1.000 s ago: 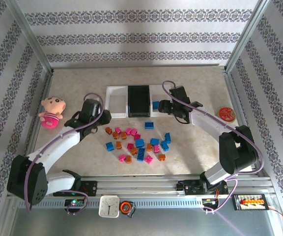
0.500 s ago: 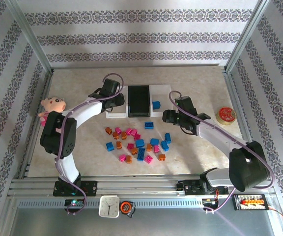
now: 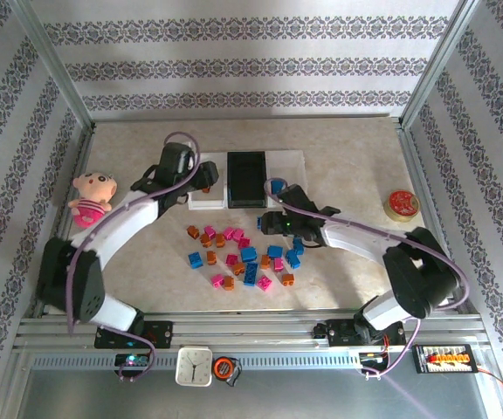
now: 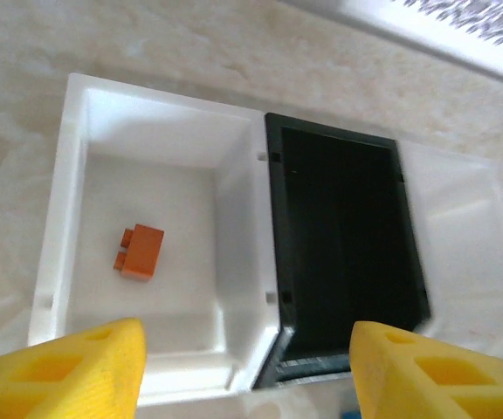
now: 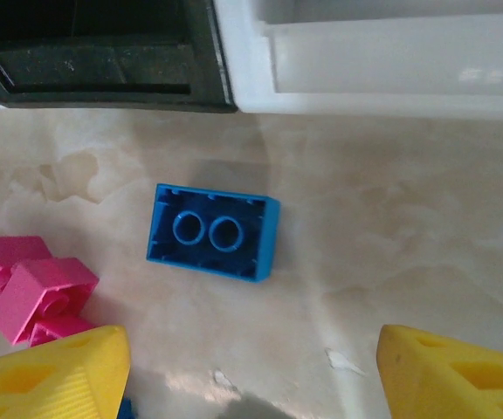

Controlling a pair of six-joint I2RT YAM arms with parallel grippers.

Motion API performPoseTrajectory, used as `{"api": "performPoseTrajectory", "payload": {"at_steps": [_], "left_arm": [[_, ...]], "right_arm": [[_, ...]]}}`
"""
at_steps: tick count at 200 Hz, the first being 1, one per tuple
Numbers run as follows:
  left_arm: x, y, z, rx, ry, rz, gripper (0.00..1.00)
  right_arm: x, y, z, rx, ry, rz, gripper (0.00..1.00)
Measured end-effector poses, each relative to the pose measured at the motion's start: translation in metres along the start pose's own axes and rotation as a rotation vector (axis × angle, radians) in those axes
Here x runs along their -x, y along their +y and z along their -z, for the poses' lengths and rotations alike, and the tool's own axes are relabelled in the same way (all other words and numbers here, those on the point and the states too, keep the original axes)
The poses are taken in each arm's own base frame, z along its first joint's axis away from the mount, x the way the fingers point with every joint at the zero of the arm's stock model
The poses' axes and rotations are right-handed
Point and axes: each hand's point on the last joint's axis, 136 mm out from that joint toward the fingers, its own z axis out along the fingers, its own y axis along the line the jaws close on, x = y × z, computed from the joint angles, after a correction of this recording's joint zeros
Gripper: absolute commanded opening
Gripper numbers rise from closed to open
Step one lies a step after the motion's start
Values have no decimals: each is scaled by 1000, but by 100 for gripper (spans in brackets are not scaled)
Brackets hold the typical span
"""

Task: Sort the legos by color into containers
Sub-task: Pick up the lego from the center of the table.

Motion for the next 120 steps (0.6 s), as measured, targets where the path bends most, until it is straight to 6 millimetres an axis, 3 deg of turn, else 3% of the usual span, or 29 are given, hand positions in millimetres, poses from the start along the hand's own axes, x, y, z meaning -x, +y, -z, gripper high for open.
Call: {"api": "performPoseTrajectory", "payload": {"at_steps": [17,26,62,90,120], "left_arm": [[-12,6,22,-18,-22,16,86],[-21,13,30,-18,-22,27,100],[-52,40,59,14,-53,57,99],[-58,58,80,42,-132,103,99],[-59,68,92,60,-184,134,99]], "right_arm": [[5,4,-16,-22,1,-5,75],[9,5,-24,-34,-1,-8,75],[14,7,-48,-70,10,-15,75],[10,9,-60,-89,27,-1,71],[10,8,-61,-109,32,7,61]]}}
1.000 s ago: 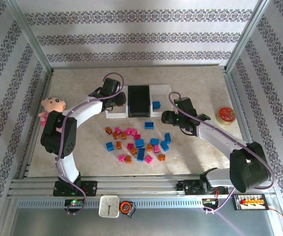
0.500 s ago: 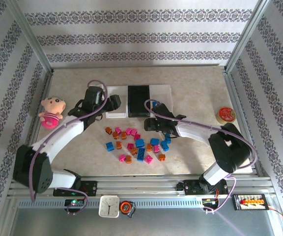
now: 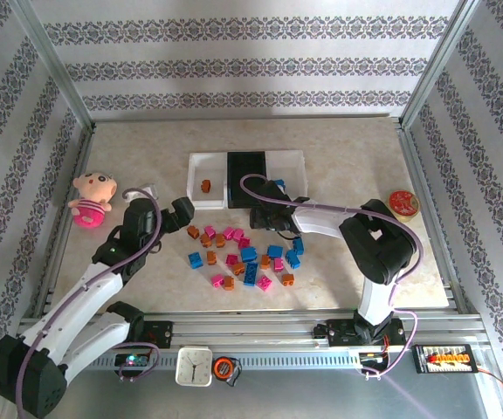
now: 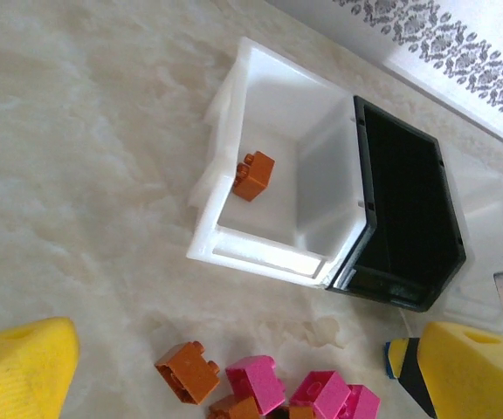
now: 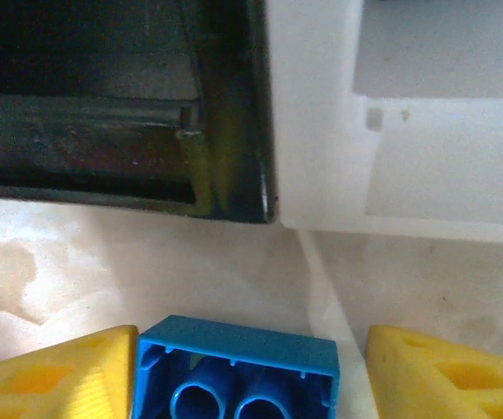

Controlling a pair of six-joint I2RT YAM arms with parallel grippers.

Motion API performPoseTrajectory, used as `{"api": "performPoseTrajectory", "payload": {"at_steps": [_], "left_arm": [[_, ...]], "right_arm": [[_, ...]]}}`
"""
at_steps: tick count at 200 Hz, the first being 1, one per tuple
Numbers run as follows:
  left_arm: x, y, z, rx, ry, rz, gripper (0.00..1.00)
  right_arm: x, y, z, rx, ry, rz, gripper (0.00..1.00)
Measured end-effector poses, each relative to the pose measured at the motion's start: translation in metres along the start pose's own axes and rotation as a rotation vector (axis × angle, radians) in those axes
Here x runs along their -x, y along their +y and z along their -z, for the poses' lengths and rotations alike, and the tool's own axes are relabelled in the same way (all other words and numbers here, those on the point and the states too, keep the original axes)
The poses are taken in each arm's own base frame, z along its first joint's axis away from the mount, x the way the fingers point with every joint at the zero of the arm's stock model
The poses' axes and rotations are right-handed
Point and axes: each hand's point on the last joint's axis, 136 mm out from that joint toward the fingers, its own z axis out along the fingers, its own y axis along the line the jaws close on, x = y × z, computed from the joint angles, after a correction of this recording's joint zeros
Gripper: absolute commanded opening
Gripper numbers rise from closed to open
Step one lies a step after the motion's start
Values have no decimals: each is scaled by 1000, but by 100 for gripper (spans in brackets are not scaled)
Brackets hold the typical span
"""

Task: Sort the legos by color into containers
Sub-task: Pick up the lego from the center of the table, then place the lego in the container.

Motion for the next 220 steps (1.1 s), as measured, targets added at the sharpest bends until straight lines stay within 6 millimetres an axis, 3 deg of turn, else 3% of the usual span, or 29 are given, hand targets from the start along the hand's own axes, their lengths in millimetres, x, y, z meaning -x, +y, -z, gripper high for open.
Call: {"api": "performPoseTrajectory", "payload": {"at_steps": [42,69,91,111,135,157,184,199,220], "left_arm": [[-2,8,6,-5,-23,33,99],[-6,12,6,-7,-11,40,99],[-6,11,7,-25,-11,45,99],[-5,11,8,-32,-15,52,99],[-5,8,8,-45,-13,56,99],[-6,6,8,-58,-6,56,99],[-14,8,3,-46,32,49,100],[-24,14,-2,-20,79,40,100],[-37,22,-7,16,140,26,99]], "right_arm": [[0,2,3,18,0,22,41],[2,9,26,73,-15,38,36],[31,17,68,144,-114,35,35],[67,11,102,176,-215,2,34],[108,-9,118,156,-291,-49,34],[134,-26,109,117,-303,-87,34],[147,-39,77,63,-253,-114,36],[149,-42,60,41,-221,-121,42],[153,-45,42,17,-187,-135,61]]}}
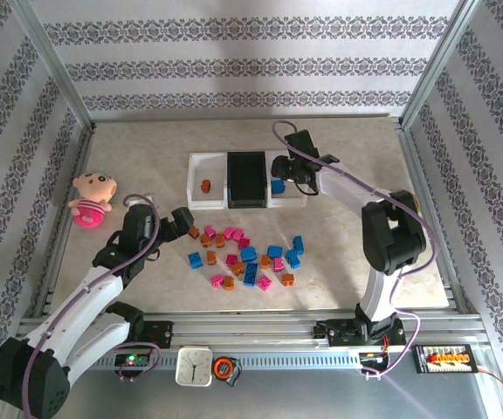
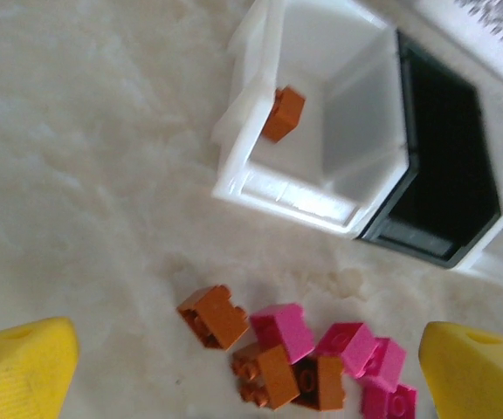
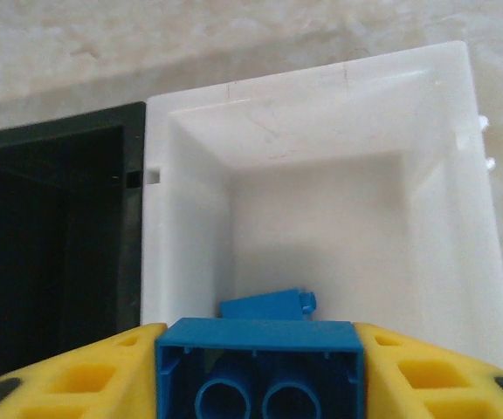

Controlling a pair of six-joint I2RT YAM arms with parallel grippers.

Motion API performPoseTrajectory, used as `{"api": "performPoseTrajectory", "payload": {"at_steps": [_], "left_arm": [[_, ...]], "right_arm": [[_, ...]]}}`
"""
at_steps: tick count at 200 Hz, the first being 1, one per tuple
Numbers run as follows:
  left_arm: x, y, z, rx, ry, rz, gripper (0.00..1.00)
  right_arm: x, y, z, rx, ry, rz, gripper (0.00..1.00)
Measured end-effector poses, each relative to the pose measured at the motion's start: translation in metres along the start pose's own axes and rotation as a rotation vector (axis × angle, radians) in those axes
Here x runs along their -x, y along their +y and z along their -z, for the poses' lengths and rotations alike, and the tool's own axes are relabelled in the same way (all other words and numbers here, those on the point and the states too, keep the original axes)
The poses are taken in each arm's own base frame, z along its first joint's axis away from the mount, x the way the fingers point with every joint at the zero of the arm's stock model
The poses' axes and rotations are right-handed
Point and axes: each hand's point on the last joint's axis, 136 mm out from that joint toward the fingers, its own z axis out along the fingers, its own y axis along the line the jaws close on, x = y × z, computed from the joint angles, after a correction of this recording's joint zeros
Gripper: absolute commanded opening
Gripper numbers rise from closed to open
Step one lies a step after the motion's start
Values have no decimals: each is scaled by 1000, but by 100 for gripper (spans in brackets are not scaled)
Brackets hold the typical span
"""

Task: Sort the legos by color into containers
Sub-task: Place the lego in the container.

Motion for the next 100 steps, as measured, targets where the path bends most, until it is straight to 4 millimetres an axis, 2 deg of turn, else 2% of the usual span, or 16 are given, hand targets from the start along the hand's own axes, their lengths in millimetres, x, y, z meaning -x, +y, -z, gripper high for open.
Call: {"api": "performPoseTrajectory", "payload": {"at_steps": [21,54,76,100], "left_arm": [[-9,3,-3,15,46,-10,95],[-23,0,-9,5,139,-28,81],[-42,0,-15,8,221,-42,77],[-71,-3,-17,-3,303,-88,79]], "right_arm": [[6,0,-8,-15,9,-2,66],[7,0,-5,-11,4,-3,66],[-3,-5,5,-9,9,-2,66],[-17,-11,21,0,13,-3,66]]}}
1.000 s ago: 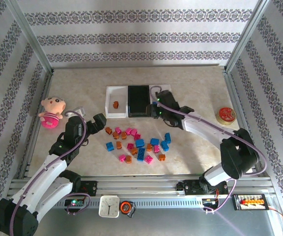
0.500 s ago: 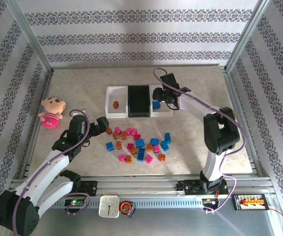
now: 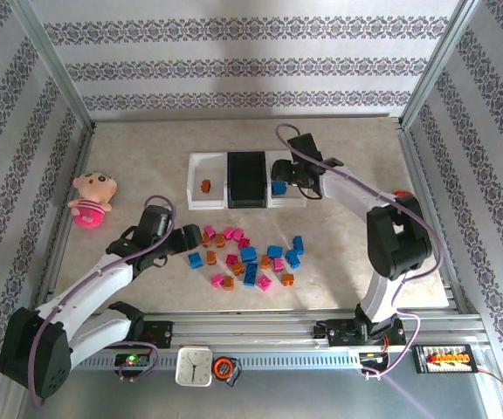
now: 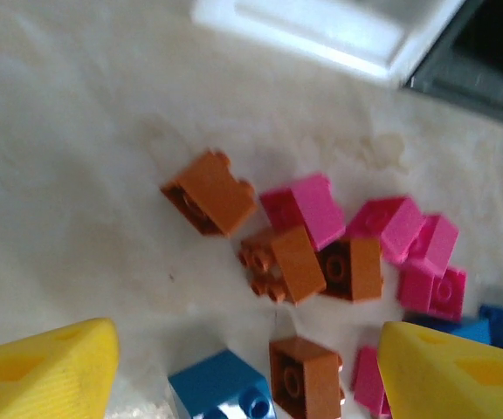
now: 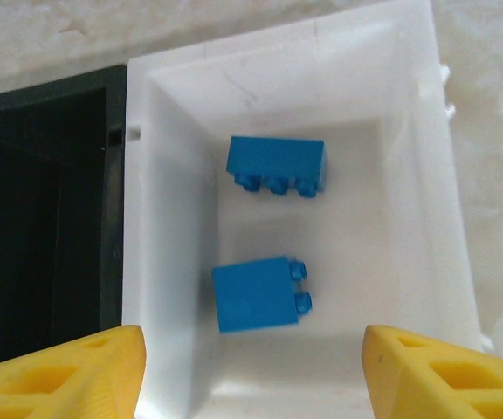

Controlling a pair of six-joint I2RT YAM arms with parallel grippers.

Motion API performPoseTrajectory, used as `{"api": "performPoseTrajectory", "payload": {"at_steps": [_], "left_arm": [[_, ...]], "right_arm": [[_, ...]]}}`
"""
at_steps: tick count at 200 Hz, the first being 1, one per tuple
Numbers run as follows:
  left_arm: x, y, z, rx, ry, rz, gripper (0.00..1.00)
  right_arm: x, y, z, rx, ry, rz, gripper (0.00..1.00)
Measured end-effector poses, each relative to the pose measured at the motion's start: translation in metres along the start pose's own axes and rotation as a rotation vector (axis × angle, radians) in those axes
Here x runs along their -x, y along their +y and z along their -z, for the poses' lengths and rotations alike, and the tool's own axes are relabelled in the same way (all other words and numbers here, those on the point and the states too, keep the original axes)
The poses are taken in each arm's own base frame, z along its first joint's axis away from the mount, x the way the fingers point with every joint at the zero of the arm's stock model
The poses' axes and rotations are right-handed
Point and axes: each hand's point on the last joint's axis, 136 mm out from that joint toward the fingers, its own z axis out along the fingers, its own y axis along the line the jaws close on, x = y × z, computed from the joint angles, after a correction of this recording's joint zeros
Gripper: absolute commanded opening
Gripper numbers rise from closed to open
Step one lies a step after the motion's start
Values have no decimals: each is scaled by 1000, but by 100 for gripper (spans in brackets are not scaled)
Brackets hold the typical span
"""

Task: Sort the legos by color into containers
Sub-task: Place the lego in the container, then pick up the lego from the middle-left of the table.

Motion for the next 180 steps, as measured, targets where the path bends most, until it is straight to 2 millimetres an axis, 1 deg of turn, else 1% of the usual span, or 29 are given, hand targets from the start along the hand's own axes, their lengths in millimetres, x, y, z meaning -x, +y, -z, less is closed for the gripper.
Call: {"api": "performPoseTrajectory", "payload": {"at_steps": [25,46,80,102,126,133,152,165,180], "left_arm": [[-24,-4,-6,8,72,-51,78],[-33,-3,-11,23,105,-71,74],[-48,7,-24,85,168,-87,65],[-53,13,-28,112,183,-86,58],[-57,19,-29,127,189,-83,46],[-57,19,-30,130,189,-82,42],[-55,18,-29,126,179,-79,33],[-53,17,-27,121,168,-77,26],[-51,15,-22,115,157,-77,21]], "right_arm": [[-13,-6,8,6,3,0,66],[-25,-13,8,-1,19,0,66],[-37,-20,7,-10,35,-1,66],[-38,-21,12,-5,25,-1,66],[-33,-18,20,8,3,-2,66],[-31,-17,23,13,-6,-2,66],[-30,-17,27,21,-19,-2,66],[-31,-20,30,19,-25,-7,66],[-34,-25,34,15,-27,-13,66]]}}
